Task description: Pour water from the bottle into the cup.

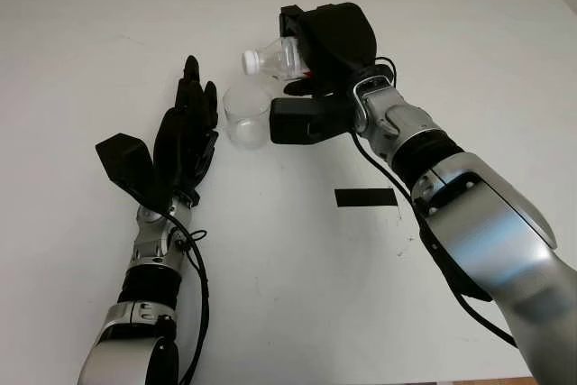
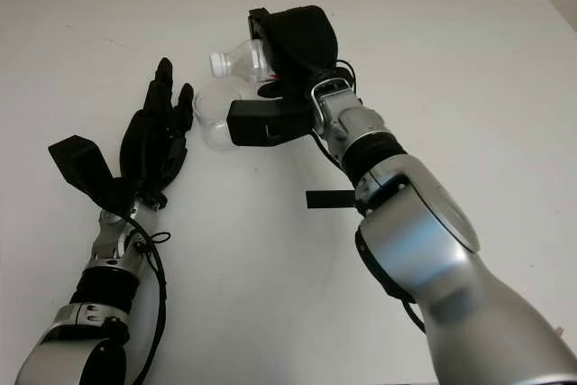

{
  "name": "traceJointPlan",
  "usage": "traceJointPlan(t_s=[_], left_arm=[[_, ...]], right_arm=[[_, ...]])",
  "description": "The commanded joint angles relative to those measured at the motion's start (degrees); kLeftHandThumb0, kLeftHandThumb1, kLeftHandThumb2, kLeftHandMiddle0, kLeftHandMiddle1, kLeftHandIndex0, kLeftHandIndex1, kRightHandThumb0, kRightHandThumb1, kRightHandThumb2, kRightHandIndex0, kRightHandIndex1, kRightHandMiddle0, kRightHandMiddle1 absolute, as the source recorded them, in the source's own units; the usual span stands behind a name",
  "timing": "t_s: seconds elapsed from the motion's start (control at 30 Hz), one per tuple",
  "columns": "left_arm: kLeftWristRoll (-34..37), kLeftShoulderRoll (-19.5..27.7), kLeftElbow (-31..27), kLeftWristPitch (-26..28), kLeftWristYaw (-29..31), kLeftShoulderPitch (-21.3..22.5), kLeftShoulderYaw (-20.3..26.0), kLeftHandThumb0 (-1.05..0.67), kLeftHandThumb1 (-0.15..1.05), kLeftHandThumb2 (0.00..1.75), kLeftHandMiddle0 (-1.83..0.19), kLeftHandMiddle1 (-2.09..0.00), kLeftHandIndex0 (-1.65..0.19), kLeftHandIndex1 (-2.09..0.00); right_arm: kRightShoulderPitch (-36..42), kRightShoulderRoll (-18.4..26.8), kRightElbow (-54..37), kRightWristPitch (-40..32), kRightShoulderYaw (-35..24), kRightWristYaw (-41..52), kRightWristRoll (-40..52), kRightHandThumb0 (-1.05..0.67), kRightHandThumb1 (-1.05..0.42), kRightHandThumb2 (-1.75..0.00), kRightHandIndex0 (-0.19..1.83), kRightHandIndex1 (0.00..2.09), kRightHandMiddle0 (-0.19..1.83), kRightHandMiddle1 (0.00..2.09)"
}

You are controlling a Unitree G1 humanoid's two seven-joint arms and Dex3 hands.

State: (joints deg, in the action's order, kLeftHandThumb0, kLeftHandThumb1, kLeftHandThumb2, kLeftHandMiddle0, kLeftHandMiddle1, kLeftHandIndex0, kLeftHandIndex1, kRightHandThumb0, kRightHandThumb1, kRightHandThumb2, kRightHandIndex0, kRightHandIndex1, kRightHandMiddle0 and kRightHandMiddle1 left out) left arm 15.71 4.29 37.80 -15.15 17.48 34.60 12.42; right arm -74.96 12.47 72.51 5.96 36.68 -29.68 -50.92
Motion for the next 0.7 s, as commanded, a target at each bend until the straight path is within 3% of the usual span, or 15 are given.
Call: traceJointPlan(t_s=[0.0, 0.23, 0.43, 0.63, 0.67], left_arm=[[0.2, -0.7, 1.2, -0.1, 0.0, -2.4, 0.2, -0.86, 1.05, 0.69, 0.17, -0.05, 0.19, -0.01], [0.0, -0.7, 1.5, -0.6, -0.3, -2.5, 0.2, -0.86, 1.05, 0.69, 0.16, -0.06, 0.19, -0.02], [0.3, -0.7, 2.1, -1.4, 0.5, -2.4, 0.5, -0.85, 1.05, 0.69, 0.17, -0.05, 0.19, -0.01], [-0.1, -0.8, 2.1, -1.3, -0.1, -2.4, 0.4, -0.86, 1.05, 0.69, 0.16, -0.06, 0.19, -0.02], [-0.1, -0.8, 2.1, -1.3, -0.1, -2.4, 0.4, -0.86, 1.05, 0.69, 0.16, -0.06, 0.19, -0.02]], right_arm=[[-2.2, 0.0, -0.2, -0.1, 0.9, -1.2, -0.8, -0.47, -1.05, -0.31, 1.21, 2.09, 0.71, 2.09], [-2.7, 0.6, 0.1, -0.3, 5.0, -5.1, -5.2, -0.44, -1.05, -0.29, 1.25, 2.09, 0.63, 2.09], [-3.2, 0.9, 0.3, -1.1, 9.1, -8.7, -9.8, -0.49, -1.05, -0.31, 1.25, 2.09, 0.38, 2.09], [-3.5, 0.7, 0.5, -2.5, 11.8, -12.0, -12.4, -0.5, -1.05, -0.36, 1.3, 2.09, 0.48, 2.09], [-3.5, 0.7, 0.5, -2.7, 12.0, -12.3, -12.7, -0.5, -1.05, -0.33, 1.3, 2.09, 0.43, 2.09]])
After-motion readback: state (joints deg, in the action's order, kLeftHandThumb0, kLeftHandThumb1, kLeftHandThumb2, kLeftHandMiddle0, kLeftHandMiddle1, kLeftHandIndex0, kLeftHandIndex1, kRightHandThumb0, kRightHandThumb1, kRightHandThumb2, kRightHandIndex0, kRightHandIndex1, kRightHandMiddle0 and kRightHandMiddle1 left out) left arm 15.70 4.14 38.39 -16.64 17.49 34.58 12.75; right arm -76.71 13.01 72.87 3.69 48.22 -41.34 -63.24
